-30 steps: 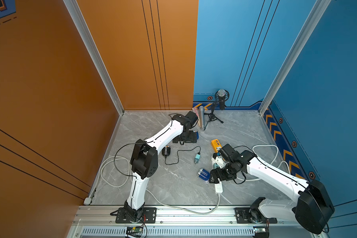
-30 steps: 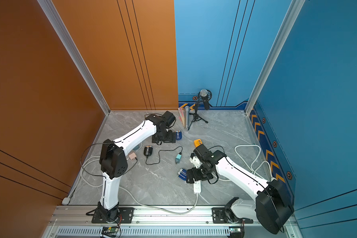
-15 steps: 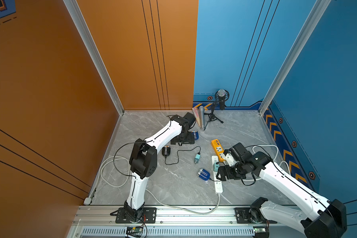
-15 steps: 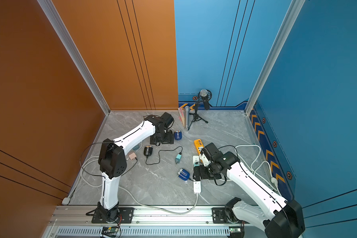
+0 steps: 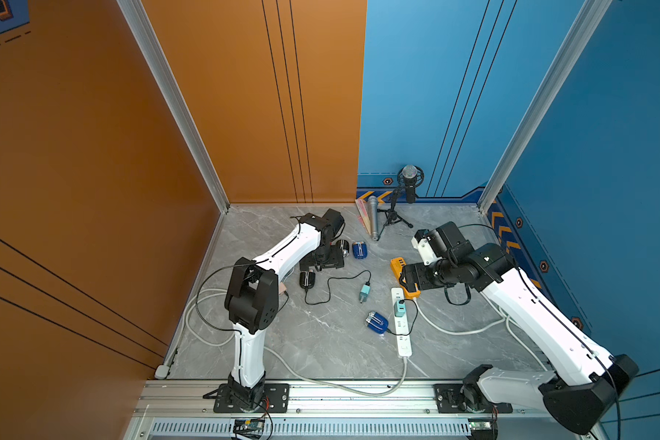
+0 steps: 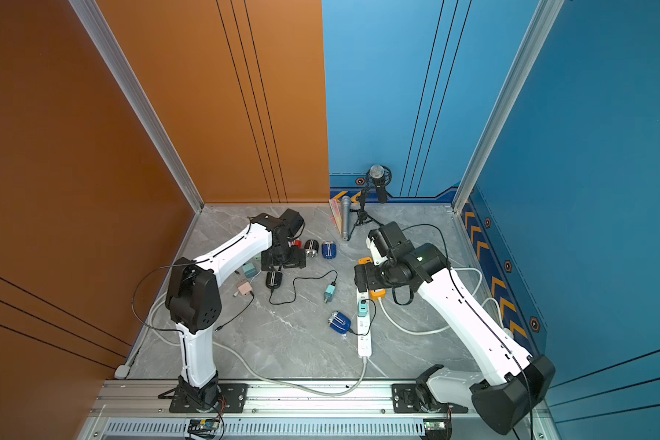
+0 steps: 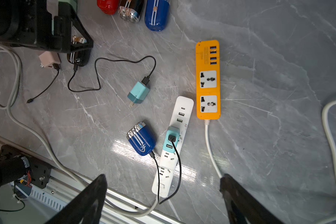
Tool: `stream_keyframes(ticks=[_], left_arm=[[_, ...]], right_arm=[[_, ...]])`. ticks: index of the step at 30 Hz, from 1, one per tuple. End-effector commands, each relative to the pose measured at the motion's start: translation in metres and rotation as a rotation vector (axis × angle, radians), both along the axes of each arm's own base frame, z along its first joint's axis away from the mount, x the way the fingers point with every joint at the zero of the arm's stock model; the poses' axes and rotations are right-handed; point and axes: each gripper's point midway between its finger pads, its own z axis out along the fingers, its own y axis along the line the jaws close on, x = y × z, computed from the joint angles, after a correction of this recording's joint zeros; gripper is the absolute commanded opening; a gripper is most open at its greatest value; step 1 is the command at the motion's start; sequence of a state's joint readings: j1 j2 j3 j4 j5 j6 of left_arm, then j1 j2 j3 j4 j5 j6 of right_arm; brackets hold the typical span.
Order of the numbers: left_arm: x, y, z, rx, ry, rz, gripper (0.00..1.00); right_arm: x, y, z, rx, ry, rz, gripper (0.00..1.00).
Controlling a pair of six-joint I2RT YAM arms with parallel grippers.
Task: Unplug the electric shaver
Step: Pick up the electric shaver from the center of the board.
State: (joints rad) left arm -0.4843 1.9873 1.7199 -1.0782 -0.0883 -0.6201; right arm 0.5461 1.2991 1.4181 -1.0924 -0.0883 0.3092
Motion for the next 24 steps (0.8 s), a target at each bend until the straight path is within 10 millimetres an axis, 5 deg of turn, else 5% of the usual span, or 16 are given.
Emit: stream_keyframes(ticks=[1, 14, 24], left_arm=[[-0.006, 0.018, 0.008, 0.050, -0.019, 0.009, 0.98], [-0.003, 0.040, -0.030, 0.118, 0.022, 0.050, 0.99], [0.006, 0.026, -0.057, 0.054, 0.021, 0.005, 0.90]], right_arm=[[0.012, 0.015, 0.006, -0.031, -0.043, 0.037, 0.93], [0.014, 0.081, -0.024, -0.011, -0.008, 0.131, 0.92], [0.011, 0.089, -0.034, -0.030, 0.003, 0.129, 0.91]])
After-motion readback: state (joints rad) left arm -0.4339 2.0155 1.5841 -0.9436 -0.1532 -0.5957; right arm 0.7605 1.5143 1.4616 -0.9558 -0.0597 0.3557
